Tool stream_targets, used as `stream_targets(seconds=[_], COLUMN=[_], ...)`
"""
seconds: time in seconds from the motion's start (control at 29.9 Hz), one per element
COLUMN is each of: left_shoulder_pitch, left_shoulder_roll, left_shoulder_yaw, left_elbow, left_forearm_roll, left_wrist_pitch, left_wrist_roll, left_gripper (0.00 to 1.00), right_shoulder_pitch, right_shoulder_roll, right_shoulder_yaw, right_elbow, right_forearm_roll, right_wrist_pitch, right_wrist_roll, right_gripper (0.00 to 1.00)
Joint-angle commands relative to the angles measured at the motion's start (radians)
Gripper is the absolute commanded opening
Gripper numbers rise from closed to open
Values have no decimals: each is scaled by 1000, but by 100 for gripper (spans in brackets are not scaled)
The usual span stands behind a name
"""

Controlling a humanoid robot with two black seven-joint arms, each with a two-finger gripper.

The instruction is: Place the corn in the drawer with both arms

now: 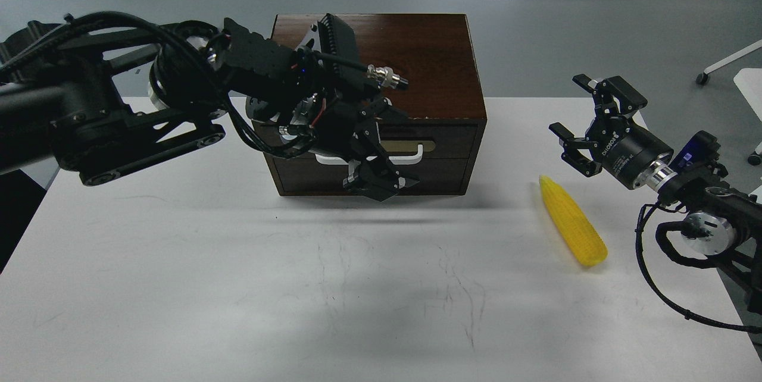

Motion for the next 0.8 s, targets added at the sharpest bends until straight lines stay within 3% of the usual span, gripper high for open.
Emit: stream_targets(seconds=[0.0, 0.77], left_shoulder_pitch=[-10, -20], left_shoulder_roll=[-30, -138], left_shoulder_yaw=[28, 137], left_elbow=[29, 160], left_forearm_roll=[78, 78], left_wrist_pitch=[0, 0], left_wrist_roll=[0, 0], left_gripper=[98, 98], right_shoulder_pitch=[-5, -10], right_shoulder_roll=[0, 0], right_shoulder_yaw=[0, 0], right_elbow=[0, -3], right_forearm_roll=[0, 0], right_wrist_pitch=[0, 0], right_wrist_roll=[0, 0], right_gripper=[100, 100])
